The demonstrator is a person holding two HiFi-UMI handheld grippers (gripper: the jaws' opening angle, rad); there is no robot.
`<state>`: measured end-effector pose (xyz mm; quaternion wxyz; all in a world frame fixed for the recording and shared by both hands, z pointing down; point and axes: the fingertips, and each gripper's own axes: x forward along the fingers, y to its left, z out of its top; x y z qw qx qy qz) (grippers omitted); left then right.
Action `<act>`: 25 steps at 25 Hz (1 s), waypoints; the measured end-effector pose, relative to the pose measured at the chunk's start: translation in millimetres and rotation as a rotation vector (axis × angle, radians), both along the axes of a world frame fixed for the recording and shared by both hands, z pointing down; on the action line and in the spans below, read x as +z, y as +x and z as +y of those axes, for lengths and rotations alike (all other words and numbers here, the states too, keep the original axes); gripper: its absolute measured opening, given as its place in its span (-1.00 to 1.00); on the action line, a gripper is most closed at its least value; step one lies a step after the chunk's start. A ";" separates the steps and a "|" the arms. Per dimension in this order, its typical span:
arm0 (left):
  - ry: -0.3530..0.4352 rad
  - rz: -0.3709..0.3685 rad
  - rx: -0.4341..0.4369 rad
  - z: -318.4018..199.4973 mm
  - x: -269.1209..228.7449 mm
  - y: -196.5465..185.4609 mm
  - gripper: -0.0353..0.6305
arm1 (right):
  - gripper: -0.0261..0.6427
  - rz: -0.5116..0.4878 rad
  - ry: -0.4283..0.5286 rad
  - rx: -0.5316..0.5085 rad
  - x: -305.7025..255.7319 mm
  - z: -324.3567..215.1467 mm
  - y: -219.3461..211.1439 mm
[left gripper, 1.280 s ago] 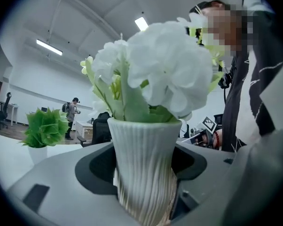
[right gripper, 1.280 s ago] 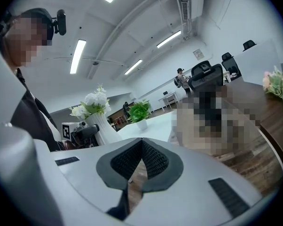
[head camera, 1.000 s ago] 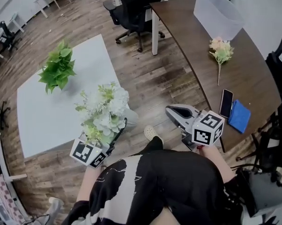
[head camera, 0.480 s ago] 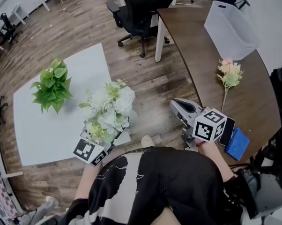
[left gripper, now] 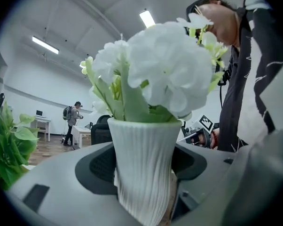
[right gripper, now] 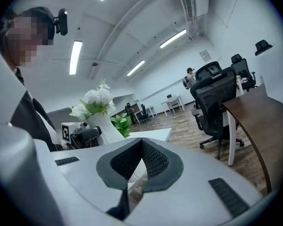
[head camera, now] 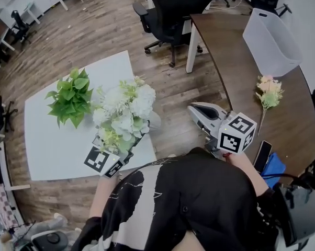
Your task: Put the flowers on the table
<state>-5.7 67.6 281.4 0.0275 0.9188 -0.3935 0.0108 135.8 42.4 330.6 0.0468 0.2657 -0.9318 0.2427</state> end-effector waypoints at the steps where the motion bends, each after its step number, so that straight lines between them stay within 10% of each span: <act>1: 0.000 -0.007 -0.009 -0.8 -0.2 -1.7 0.11 | -0.89 0.007 0.014 -0.032 -1.1 0.0 -7.8; 25: 0.020 -0.019 -0.393 -113.7 -25.9 -101.5 0.12 | -0.89 -0.002 0.005 -0.573 15.2 -119.8 -205.2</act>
